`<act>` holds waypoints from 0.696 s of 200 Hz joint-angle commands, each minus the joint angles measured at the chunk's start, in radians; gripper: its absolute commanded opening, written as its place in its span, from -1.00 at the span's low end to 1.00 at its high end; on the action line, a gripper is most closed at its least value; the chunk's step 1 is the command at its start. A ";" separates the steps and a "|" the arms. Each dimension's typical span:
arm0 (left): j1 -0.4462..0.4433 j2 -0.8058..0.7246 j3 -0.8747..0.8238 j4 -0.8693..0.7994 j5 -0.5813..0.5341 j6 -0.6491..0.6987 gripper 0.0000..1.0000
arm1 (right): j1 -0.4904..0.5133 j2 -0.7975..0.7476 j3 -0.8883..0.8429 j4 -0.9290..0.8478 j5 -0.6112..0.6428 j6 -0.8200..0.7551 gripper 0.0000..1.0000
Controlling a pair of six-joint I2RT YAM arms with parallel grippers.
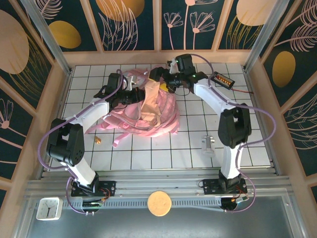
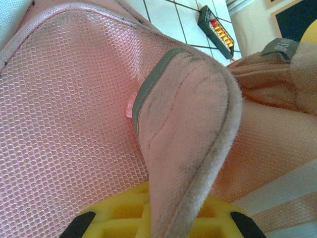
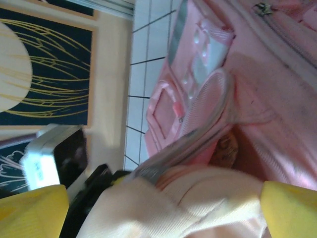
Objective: Pack the student bag
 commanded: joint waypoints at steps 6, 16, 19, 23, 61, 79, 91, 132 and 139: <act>-0.013 -0.017 -0.005 -0.037 0.027 0.047 -1.00 | -0.010 0.115 0.136 -0.156 -0.048 0.004 0.99; -0.013 -0.016 -0.005 -0.038 0.029 0.051 -1.00 | -0.009 0.145 0.171 -0.179 -0.059 -0.007 0.99; -0.013 -0.016 -0.005 -0.038 0.027 0.052 -1.00 | -0.008 0.147 0.174 -0.183 -0.062 -0.007 0.99; -0.013 -0.016 -0.004 -0.038 0.027 0.053 -1.00 | -0.006 0.157 0.185 -0.187 -0.069 -0.012 0.99; -0.012 0.002 0.023 -0.056 0.018 0.057 -1.00 | 0.020 0.051 0.056 -0.185 0.046 -0.055 0.85; -0.011 0.009 0.035 -0.057 0.015 0.055 -1.00 | 0.025 -0.067 -0.121 -0.087 0.084 -0.034 0.56; -0.009 0.014 0.042 -0.062 0.011 0.053 -1.00 | 0.039 -0.136 -0.224 -0.040 0.102 -0.031 0.36; 0.002 0.019 0.048 -0.064 0.002 0.028 -1.00 | 0.118 -0.264 -0.434 0.002 0.199 -0.018 0.21; 0.003 0.019 0.046 -0.061 -0.001 0.024 -1.00 | 0.143 -0.275 -0.450 0.009 0.223 -0.023 0.18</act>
